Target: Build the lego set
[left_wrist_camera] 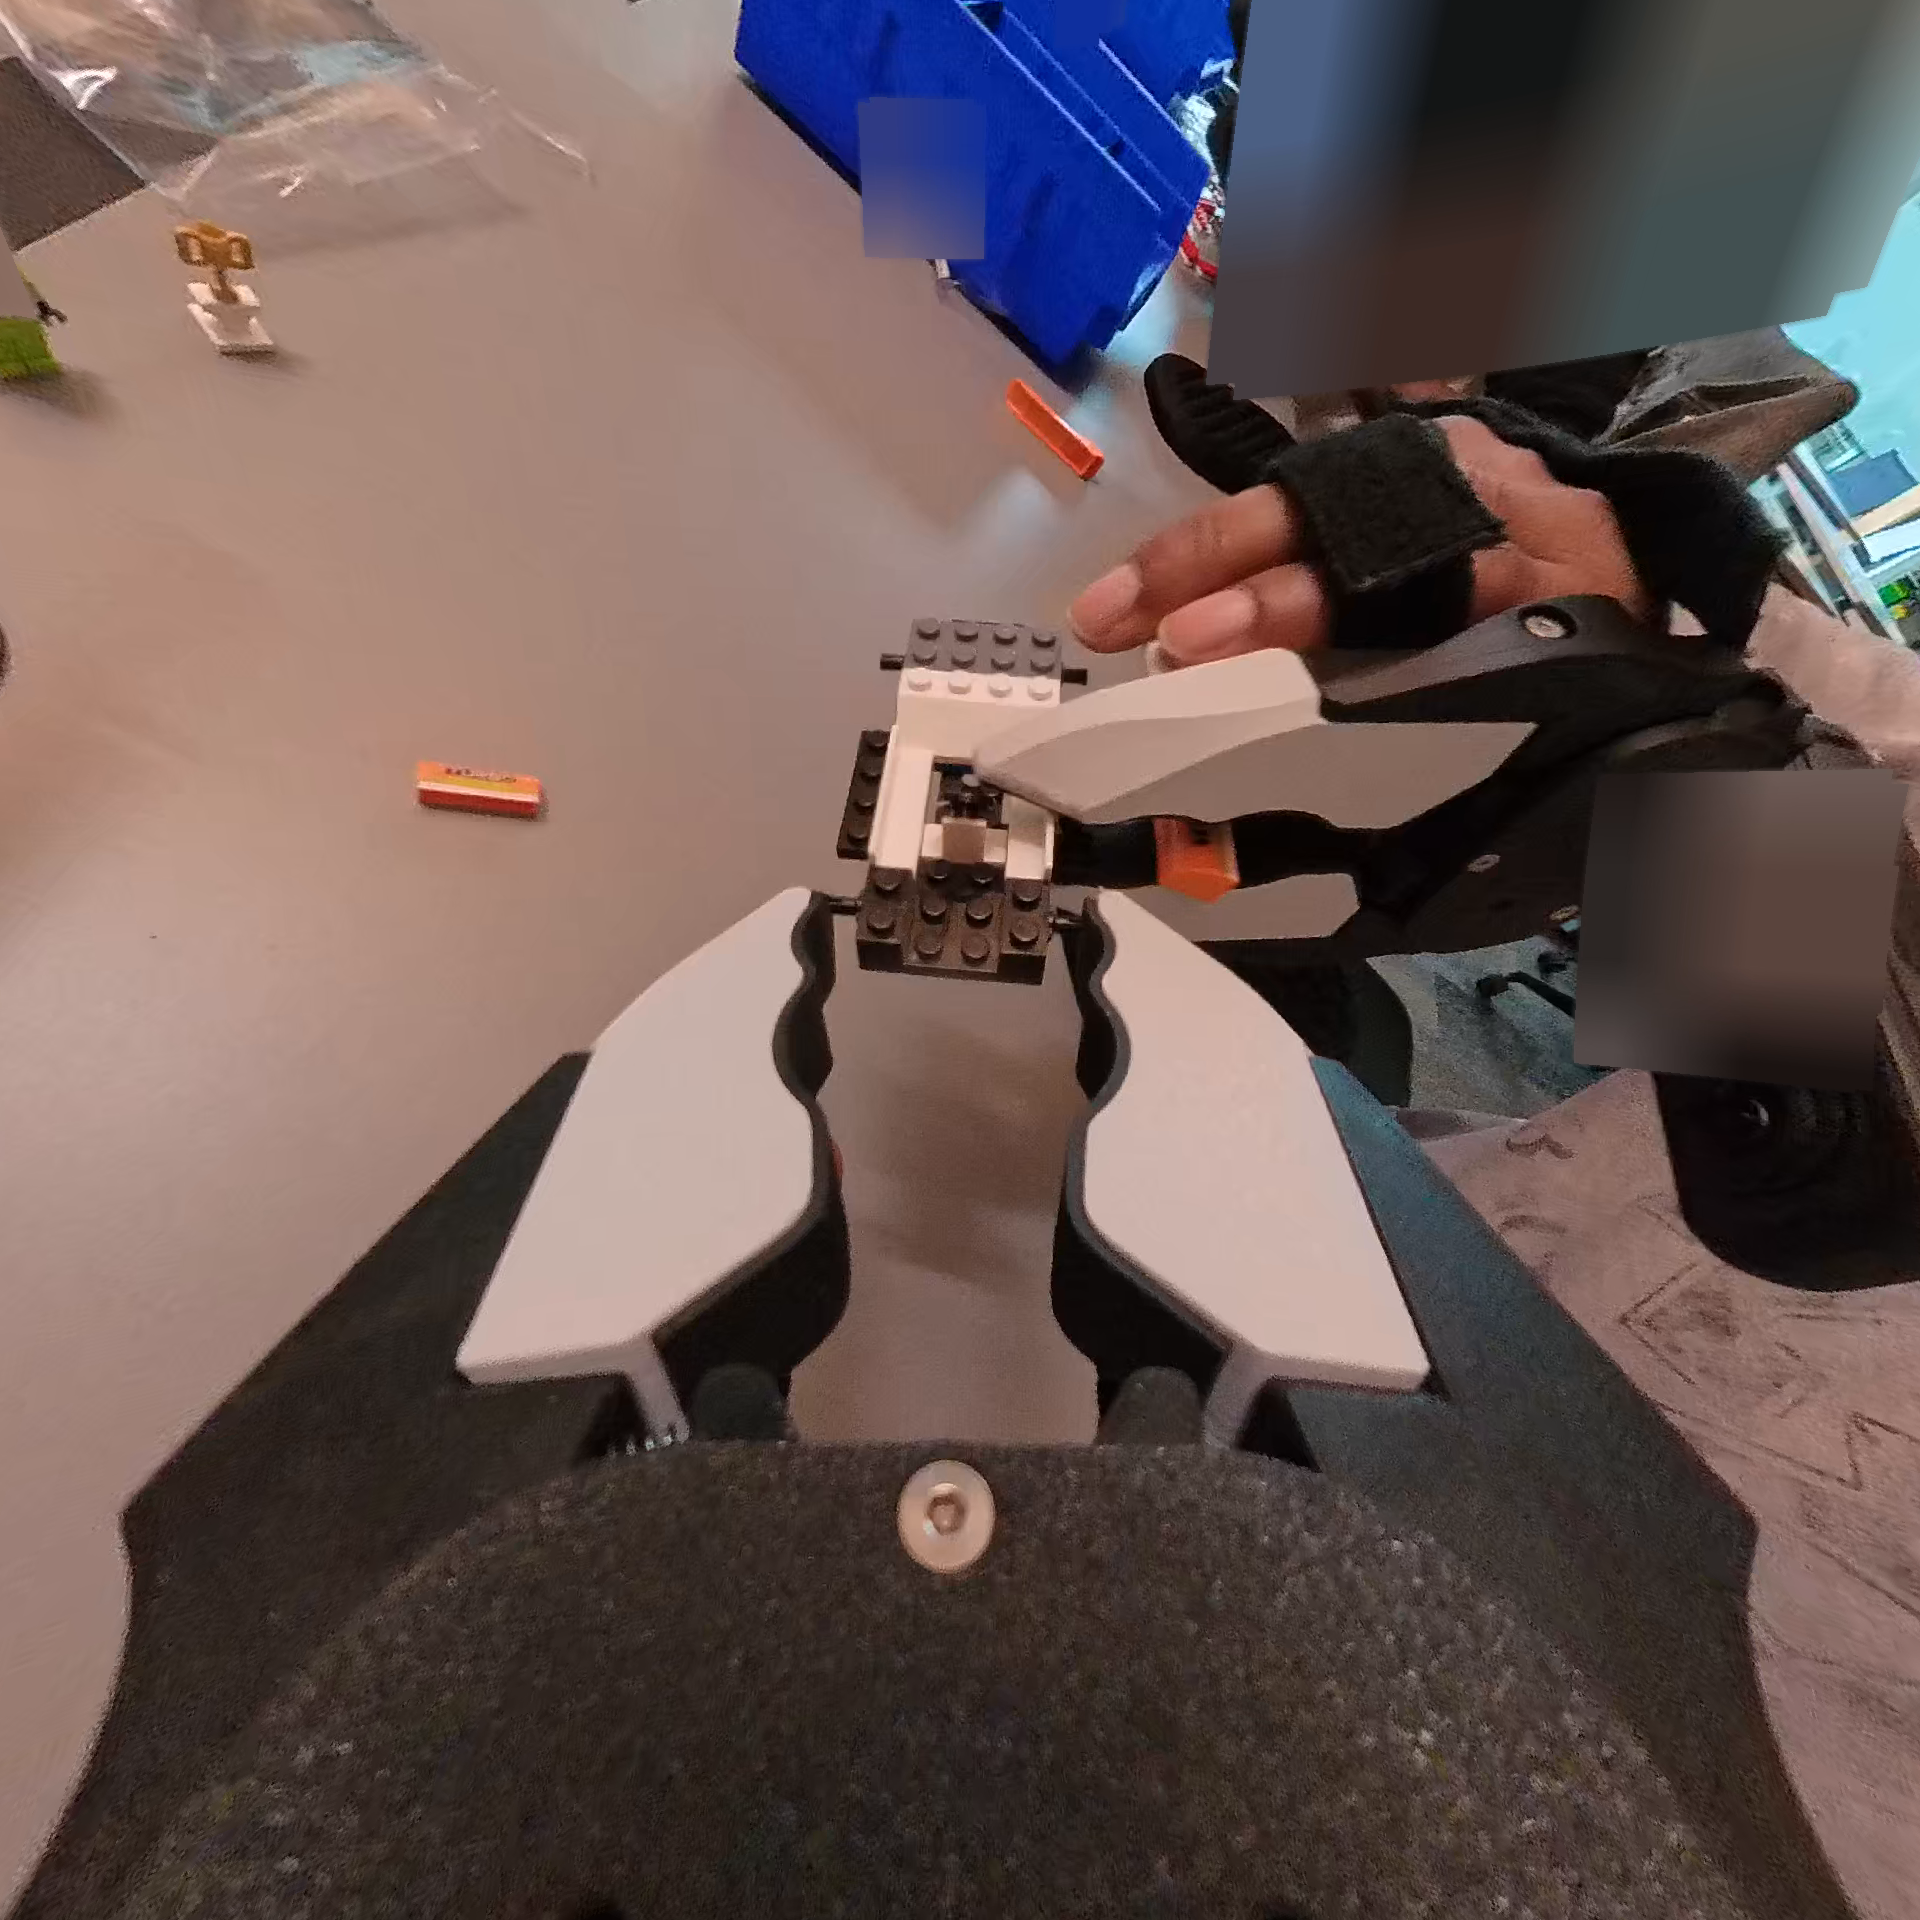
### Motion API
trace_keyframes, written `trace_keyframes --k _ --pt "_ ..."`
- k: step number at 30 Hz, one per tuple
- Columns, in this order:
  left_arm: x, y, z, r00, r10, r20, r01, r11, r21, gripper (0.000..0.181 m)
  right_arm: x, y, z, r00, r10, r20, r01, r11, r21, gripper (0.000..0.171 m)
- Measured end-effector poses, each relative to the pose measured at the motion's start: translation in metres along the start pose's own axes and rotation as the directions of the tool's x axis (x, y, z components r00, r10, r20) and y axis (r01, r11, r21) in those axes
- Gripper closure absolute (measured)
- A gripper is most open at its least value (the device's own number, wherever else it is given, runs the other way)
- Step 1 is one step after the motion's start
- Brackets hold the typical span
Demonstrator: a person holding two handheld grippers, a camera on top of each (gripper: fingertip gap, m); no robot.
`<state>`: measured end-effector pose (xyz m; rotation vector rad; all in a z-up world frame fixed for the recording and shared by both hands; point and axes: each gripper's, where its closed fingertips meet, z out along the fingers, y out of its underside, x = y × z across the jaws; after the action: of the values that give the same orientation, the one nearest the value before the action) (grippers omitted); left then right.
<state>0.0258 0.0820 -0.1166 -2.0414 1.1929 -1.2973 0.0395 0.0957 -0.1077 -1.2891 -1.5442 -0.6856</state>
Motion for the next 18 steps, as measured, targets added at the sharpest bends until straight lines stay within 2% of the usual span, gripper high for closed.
trace_keyframes --k 3,6,13,18 --pt "-0.008 0.005 0.001 1.0 -0.022 0.005 0.022 1.0 0.009 0.136 -0.006 -0.003 -0.004 1.0 0.008 0.016 -0.008 1.0 0.013 0.152" --pt "-0.028 0.014 0.0 0.996 -0.006 0.086 0.004 1.0 0.016 0.136 -0.016 -0.008 -0.01 0.999 0.025 0.043 -0.026 0.999 0.027 0.149" --pt "-0.061 0.037 -0.011 0.978 0.006 0.209 -0.021 0.997 0.072 0.136 -0.097 -0.003 0.004 0.955 0.125 0.268 -0.128 0.992 -0.006 0.148" --pt "-0.061 0.047 -0.011 0.971 0.05 0.235 -0.07 0.994 0.079 0.136 -0.127 -0.011 0.005 0.889 0.209 0.407 -0.222 0.975 -0.014 0.146"
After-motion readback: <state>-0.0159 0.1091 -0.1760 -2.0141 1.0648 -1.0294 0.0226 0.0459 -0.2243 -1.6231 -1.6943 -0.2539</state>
